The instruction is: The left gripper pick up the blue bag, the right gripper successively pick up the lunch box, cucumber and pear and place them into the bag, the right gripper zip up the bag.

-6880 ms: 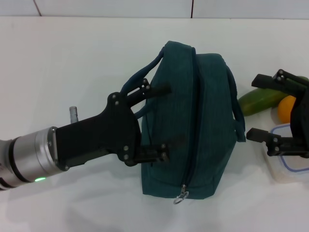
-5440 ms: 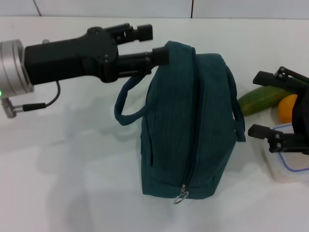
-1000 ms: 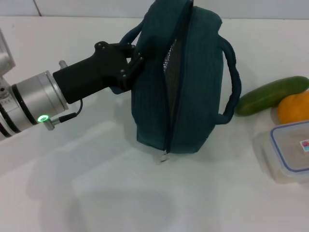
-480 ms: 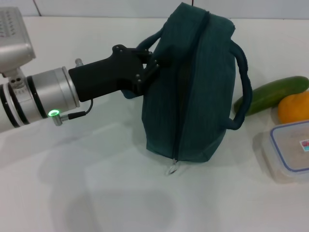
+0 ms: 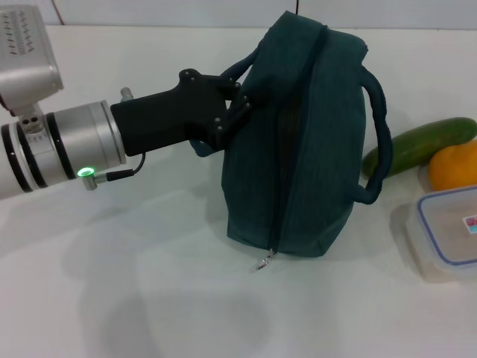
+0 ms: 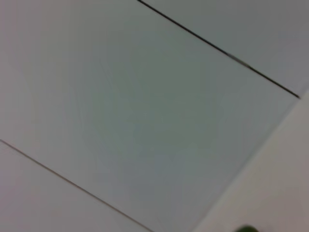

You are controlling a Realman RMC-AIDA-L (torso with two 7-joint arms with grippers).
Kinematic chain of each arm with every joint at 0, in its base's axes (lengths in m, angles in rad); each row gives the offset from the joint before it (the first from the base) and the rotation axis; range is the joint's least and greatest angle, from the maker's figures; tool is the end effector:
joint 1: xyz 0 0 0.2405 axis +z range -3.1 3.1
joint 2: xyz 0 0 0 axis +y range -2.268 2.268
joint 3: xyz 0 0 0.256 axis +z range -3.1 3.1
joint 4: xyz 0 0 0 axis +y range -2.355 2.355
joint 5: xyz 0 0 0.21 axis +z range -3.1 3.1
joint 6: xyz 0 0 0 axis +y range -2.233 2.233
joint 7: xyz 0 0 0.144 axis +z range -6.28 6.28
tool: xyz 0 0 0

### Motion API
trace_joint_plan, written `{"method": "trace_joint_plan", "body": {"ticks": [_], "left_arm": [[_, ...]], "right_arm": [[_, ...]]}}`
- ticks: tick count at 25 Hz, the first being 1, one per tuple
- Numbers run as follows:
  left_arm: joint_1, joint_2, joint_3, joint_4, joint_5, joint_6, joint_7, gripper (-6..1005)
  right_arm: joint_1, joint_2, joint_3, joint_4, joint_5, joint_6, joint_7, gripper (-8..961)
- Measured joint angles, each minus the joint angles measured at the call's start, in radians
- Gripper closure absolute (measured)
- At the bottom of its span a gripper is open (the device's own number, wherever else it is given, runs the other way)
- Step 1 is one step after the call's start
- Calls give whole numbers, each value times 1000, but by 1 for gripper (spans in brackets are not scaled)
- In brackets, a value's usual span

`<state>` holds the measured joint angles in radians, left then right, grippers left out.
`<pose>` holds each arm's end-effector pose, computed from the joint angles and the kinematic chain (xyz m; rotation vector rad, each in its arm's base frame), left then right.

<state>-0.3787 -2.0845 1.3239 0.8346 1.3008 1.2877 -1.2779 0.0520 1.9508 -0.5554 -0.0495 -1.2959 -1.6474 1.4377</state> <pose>-0.1981 0.3332 -0.0222 -2.5895 -0.3589 -0.9823 0.4009 0.1642 0.0434 -1.4613 1.4452 1.3955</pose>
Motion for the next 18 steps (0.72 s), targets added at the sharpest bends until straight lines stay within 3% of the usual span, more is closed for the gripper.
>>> {"method": "trace_joint_plan", "body": {"ticks": [12, 18], "left_arm": [[9, -5, 8, -1, -5, 5, 49, 959], [12, -6, 7, -8, -7, 26, 70, 959]], "right_arm": [[83, 19, -33, 9, -74, 125, 74, 84], [109, 23, -34, 9, -84, 133, 97, 143]]}}
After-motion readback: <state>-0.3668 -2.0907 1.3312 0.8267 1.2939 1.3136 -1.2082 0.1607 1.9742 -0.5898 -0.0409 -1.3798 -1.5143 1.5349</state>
